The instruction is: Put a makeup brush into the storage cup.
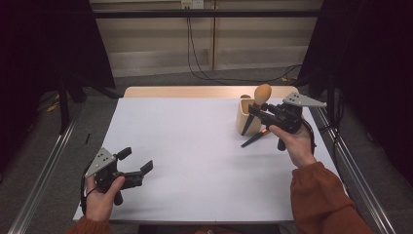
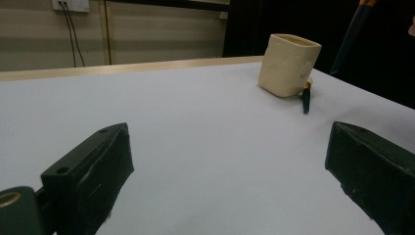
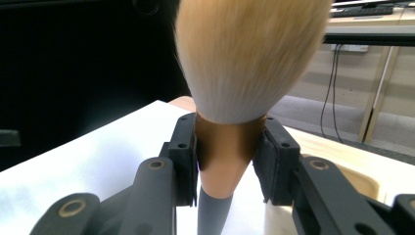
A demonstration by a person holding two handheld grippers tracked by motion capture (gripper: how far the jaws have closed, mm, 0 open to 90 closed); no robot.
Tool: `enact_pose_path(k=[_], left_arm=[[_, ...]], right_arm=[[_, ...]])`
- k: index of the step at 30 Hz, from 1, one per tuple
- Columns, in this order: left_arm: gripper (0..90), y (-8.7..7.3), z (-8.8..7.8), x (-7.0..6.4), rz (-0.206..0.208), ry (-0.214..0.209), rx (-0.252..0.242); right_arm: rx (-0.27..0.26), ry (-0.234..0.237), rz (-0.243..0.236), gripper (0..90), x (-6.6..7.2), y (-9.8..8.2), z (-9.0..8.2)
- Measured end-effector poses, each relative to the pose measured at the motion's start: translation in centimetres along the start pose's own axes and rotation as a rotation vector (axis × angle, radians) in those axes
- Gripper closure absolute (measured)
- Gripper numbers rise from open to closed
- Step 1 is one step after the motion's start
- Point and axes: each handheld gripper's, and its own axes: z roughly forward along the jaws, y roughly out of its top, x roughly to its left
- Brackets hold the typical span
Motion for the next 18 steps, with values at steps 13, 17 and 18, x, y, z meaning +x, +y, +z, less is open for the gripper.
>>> enact_pose_path(k=[13,17,18], left_arm=[[3.7,-0.4,0.1,0.3,0.005,0.003,0.019],[3.7,-0.4,0.2,0.3,0.008,0.003,0.021],[3.7,-0.4,0.1,0.4,0.009,0.005,0.023]], right_arm=[[-0.032,-0.052,-0.002,64.4,-1.9,2.1,0.2],[-0.041,-0.067,-0.007,64.4,-2.2,2.9,0.5],[-0.041,-0.069,-0.008,64.4,-2.3,3.1,0.6]])
